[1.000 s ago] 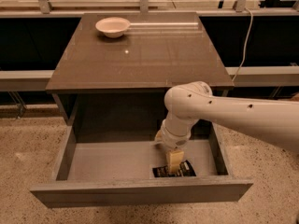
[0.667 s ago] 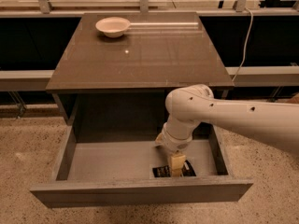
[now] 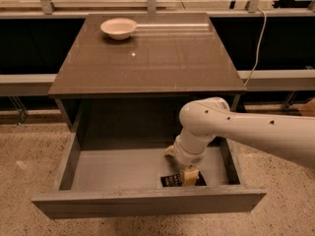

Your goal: Pick rxbar chocolate from top drawer and place on counter

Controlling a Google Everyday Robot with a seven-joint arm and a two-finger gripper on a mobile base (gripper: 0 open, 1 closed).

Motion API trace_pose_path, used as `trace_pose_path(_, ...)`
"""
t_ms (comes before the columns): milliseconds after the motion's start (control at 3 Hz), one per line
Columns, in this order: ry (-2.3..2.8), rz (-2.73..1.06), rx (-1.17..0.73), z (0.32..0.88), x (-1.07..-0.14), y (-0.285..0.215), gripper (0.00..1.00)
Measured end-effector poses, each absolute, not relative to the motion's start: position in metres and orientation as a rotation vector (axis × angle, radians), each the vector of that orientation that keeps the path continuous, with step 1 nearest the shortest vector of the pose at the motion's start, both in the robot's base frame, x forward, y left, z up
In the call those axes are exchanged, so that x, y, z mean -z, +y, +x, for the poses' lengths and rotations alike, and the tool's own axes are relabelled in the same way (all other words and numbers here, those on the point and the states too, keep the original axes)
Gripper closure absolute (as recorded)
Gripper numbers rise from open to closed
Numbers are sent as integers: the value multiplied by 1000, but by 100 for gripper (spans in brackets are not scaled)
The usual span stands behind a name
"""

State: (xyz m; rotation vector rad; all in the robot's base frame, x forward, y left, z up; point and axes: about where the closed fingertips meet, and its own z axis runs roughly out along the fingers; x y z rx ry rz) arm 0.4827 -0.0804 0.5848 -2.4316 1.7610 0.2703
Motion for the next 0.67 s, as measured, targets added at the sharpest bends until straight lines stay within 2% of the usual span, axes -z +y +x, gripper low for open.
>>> trace_pose_path(667,1735,-2446,-263,484,-582,-81,24)
